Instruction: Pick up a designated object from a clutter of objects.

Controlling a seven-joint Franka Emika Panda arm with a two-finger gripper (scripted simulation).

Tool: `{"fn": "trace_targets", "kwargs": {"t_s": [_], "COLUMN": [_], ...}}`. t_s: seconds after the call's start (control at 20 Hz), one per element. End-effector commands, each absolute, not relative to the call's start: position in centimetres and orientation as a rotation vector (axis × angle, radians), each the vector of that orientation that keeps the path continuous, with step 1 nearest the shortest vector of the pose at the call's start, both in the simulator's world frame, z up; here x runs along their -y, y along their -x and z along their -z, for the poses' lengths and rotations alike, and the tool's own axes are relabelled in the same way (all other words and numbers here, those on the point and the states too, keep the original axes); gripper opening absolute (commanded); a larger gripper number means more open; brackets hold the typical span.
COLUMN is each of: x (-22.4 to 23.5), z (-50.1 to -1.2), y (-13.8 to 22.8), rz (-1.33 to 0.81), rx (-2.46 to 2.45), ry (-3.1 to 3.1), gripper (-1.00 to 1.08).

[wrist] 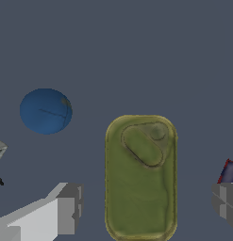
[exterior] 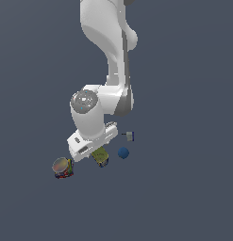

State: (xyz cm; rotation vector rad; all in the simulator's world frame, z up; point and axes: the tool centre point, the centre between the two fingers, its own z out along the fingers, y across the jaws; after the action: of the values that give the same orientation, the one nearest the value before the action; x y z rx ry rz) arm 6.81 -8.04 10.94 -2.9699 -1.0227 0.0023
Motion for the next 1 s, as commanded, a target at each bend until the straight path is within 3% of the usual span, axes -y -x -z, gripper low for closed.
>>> {"fn": "trace_targets", "kwargs": {"t_s": [0.0,0.75,0.8,0.95], "x": [8.0,8.0,8.0,8.0], "z": [-10.8,-5.9,-5.9,-5.9], "y": [-6.8,-6.9,-6.9,-6.9], "rz": [-0.002,0.0,0.0,0.0], "rx": [1.023,1.029,1.029,1.029], "ry": [2.97,2.968,2.968,2.968], "gripper": [1.0,1.0,-1.0,-1.0]}}
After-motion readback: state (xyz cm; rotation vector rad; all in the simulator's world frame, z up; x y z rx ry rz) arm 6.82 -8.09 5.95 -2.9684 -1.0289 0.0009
